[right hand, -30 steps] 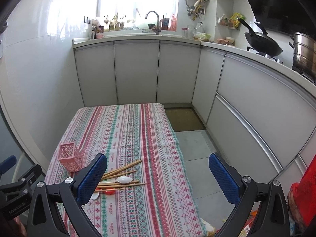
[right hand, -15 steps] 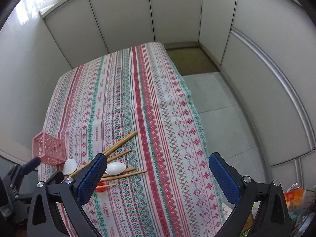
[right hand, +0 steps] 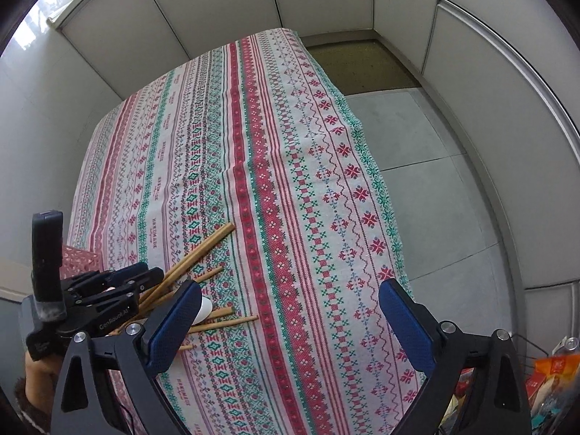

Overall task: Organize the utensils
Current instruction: 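Lower the left tool onto the wooden chopsticks and close on one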

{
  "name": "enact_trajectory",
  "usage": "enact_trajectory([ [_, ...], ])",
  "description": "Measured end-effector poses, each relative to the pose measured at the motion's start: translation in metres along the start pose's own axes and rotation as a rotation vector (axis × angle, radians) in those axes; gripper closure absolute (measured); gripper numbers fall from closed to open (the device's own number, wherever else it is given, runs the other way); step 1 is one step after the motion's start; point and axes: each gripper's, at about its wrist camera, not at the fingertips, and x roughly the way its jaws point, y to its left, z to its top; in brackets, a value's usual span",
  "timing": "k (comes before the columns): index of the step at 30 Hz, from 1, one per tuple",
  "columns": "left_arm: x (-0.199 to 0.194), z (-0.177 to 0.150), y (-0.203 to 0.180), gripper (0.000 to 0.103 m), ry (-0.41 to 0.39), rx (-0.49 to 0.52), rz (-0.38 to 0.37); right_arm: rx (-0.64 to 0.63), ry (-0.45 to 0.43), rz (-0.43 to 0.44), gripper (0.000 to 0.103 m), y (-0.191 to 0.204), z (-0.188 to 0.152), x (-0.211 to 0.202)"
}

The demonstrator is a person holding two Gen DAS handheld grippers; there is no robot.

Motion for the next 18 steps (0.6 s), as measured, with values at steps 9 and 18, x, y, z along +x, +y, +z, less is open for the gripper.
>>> enact_trajectory([
  [9,0.011,0.012,-0.010,0.073,0.024,0.027,0.006,0.026,0.007,0.010,0.004,-0.009,0.005,0.005],
  [18,0.025,0.037,-0.042,0.073,-0.027,0.077,0.097,0.050,0.014,0.035,0.004,-0.009,0.003,0.004],
])
